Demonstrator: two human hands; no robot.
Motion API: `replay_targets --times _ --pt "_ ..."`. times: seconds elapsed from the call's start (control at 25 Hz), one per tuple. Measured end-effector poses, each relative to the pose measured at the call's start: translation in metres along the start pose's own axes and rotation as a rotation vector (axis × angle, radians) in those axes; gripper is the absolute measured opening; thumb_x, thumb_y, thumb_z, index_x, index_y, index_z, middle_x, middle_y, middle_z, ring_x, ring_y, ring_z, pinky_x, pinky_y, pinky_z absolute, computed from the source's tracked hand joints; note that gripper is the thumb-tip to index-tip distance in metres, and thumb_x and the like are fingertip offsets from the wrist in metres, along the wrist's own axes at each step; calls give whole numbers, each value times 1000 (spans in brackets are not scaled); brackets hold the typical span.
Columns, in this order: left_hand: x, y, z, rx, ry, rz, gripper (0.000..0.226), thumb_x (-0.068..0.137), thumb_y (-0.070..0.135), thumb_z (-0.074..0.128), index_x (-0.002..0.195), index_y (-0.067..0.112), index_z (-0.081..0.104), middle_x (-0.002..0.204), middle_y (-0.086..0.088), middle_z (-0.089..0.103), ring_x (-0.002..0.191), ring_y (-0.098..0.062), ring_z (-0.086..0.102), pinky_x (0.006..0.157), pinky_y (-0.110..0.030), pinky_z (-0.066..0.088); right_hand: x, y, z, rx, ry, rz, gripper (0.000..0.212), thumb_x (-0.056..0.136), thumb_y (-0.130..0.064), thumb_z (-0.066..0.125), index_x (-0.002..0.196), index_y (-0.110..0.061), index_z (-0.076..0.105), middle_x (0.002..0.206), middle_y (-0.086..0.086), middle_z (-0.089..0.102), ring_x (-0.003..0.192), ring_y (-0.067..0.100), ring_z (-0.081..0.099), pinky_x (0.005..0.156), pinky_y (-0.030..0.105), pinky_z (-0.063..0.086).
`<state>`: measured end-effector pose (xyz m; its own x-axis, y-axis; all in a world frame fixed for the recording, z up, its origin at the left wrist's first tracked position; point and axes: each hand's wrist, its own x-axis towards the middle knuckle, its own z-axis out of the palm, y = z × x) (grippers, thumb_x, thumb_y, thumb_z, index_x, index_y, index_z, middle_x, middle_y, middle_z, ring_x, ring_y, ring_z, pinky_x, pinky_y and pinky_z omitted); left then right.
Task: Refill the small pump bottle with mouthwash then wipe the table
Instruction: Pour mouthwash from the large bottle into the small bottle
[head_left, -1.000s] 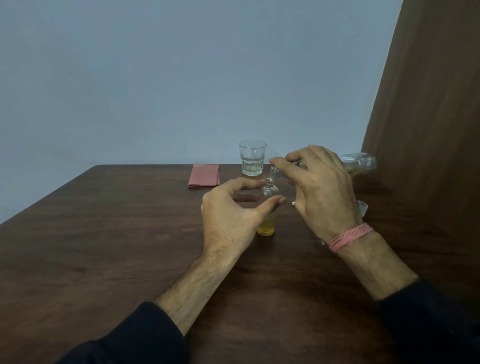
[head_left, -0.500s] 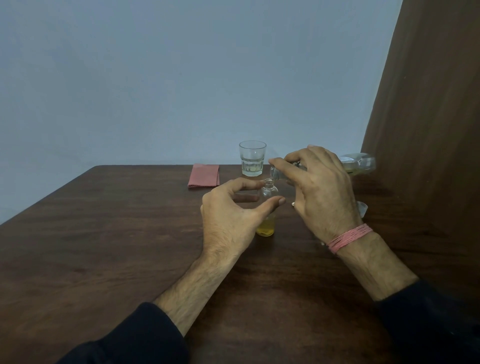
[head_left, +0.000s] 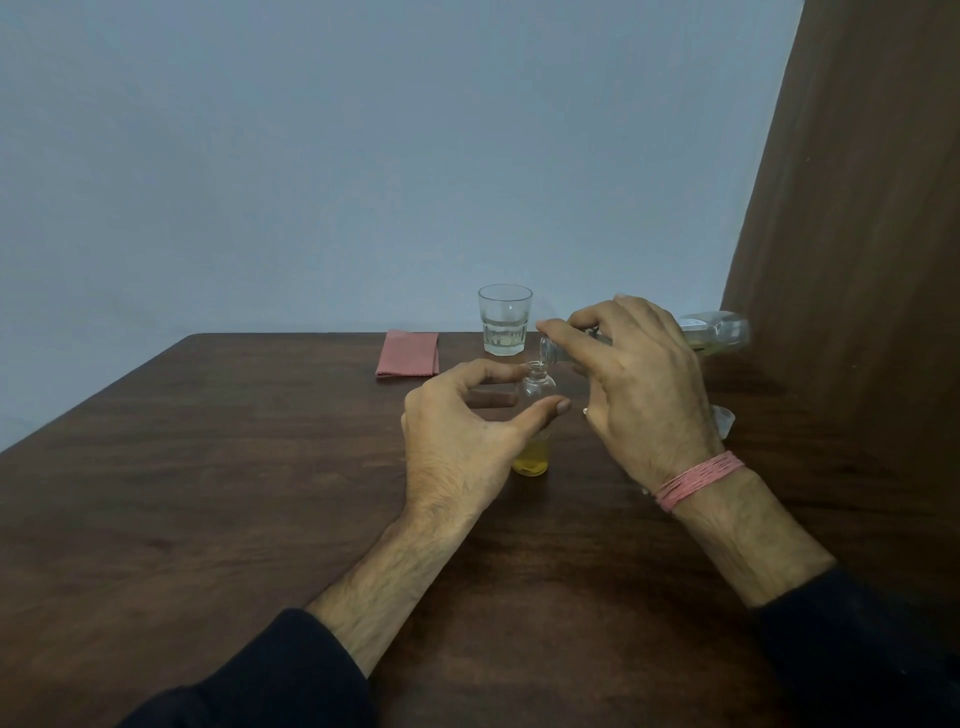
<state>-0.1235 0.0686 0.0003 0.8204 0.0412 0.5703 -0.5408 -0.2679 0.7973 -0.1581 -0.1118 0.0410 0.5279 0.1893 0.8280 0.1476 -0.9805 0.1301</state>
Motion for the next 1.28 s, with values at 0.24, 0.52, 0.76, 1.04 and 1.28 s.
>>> replay_targets --times 0.24,0.52,0.76,1.04,1.28 --pt "0 -1 0 -2 -11 -16 50 68 61 105 109 36 89 98 18 86 95 7 81 90 -37 72 1 -1 -1 -10 -2 -12 70 73 11 85 137 -15 74 116 11 72 112 37 65 111 54 49" --pt "0 0 0 -16 -10 -15 50 69 60 105 108 35 90 98 18 86 95 7 81 89 -37 72 1 -1 -1 -14 4 -18 68 73 10 86 135 -14 74 116 12 72 113 38 66 111 54 49" --pt "0 1 -2 -9 -16 -8 50 70 58 105 110 32 90 100 16 86 97 7 81 93 -39 72 1 -1 -1 -10 1 -16 68 73 11 85 134 -15 74 116 11 71 113 38 66 110 53 49" --pt "0 2 -2 7 -17 4 51 72 59 104 112 32 89 104 15 87 102 4 81 95 -39 71 2 -1 -1 -15 0 -20 67 73 11 85 135 -14 74 115 11 72 112 37 66 111 54 49" --pt "0 1 -2 1 -12 6 50 70 60 105 110 33 90 100 18 87 95 7 82 93 -36 71 2 0 -1 -12 -13 -14 69 73 12 82 136 -15 74 116 10 71 112 37 65 113 53 47"
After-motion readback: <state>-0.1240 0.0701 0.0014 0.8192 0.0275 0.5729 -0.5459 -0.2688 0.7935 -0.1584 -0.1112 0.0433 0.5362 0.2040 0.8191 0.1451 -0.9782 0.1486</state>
